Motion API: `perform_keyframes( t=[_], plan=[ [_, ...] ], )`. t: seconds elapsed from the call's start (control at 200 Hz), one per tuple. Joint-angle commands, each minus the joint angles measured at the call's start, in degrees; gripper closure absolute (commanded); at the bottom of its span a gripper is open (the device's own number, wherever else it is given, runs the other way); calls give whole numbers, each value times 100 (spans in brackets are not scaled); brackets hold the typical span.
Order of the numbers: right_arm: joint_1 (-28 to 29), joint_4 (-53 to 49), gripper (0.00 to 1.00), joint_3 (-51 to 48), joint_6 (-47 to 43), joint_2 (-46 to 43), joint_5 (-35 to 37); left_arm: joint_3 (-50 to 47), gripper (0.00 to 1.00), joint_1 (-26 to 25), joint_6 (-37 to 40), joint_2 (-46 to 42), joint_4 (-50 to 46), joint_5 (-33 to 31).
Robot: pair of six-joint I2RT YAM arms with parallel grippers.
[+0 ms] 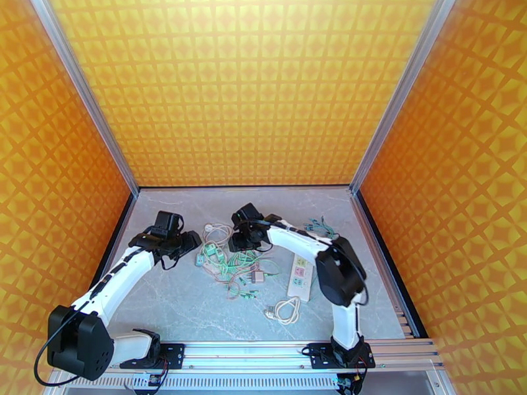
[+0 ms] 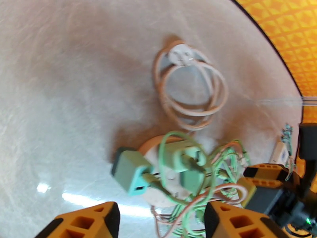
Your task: Pull the plug off the socket
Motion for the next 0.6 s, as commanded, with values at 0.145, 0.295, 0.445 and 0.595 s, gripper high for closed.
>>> perform_keyframes(
  t=[0.145, 0.295, 0.445, 0.595],
  plan=[
    [510, 422, 50, -127, -267, -228, 221, -224, 38, 96, 12, 34, 325, 125],
    [631, 56, 50, 380, -304, 271, 452, 134, 36, 304, 296, 205, 203, 129],
    [680, -6, 49, 596, -374, 586, 489, 731, 35, 422, 696, 714, -76, 153],
    [789, -161, 49, 870, -522, 893, 692, 1393, 36, 513, 918, 1438, -433, 442]
  ],
)
